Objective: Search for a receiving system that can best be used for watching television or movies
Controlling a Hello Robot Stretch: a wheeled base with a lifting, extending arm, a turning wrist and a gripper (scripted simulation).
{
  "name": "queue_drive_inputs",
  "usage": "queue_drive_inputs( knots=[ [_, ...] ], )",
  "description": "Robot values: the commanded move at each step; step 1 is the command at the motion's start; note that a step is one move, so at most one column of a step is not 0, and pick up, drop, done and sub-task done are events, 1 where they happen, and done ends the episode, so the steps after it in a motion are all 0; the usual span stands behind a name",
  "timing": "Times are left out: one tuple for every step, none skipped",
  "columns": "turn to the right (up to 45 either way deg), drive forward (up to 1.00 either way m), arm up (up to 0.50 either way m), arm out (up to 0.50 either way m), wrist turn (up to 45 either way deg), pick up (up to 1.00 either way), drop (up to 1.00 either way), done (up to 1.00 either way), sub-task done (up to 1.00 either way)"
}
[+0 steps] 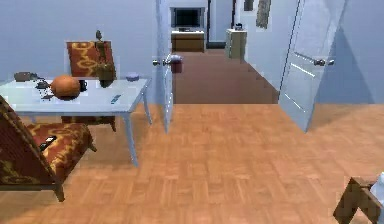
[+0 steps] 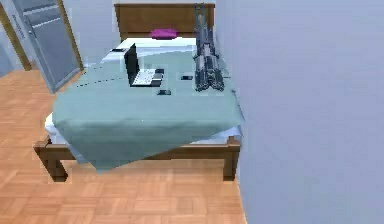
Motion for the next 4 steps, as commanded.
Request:
queue_drive_inputs(
  knots=[
    [0.0,0.35,0.0,0.0,0.0,0.0,0.0,0.0,0.0],
    [15.0,0.0,0.0,0.0,0.0,0.0,0.0,0.0,0.0],
    [0.0,1.0,0.0,0.0,0.0,0.0,0.0,0.0,0.0],
    [-12.0,0.0,0.0,0.0,0.0,0.0,0.0,0.0,0.0]
  ],
)
